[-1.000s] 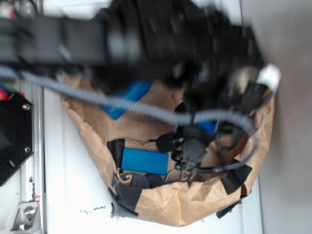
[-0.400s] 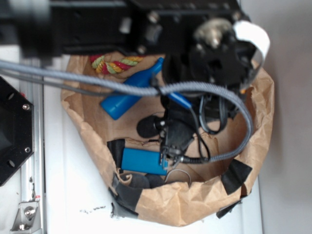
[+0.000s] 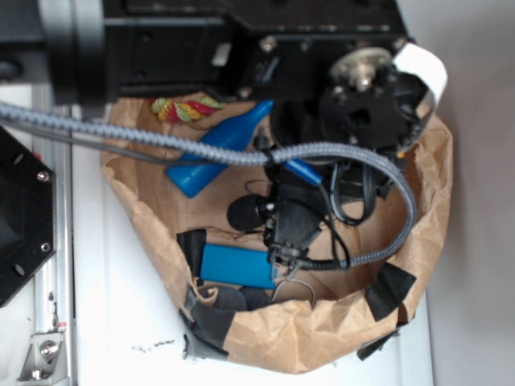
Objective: Grab the silver keys.
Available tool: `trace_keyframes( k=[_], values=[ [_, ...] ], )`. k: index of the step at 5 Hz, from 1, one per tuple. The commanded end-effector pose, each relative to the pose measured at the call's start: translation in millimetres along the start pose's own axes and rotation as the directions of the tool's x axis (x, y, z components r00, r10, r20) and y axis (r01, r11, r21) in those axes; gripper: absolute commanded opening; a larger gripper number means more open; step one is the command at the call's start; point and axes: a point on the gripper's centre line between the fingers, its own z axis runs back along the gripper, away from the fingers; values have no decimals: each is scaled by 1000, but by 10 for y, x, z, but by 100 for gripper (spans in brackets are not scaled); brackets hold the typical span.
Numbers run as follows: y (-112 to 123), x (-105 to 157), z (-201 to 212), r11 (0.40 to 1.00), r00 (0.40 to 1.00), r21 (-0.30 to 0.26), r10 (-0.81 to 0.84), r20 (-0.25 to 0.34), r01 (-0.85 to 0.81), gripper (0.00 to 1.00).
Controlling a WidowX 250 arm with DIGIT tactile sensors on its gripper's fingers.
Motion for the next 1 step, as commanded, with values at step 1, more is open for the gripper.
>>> trace_keyframes(
  k=[1],
  values=[
    [-9, 74, 78, 998, 999, 63, -3, 50, 0, 0]
  ],
)
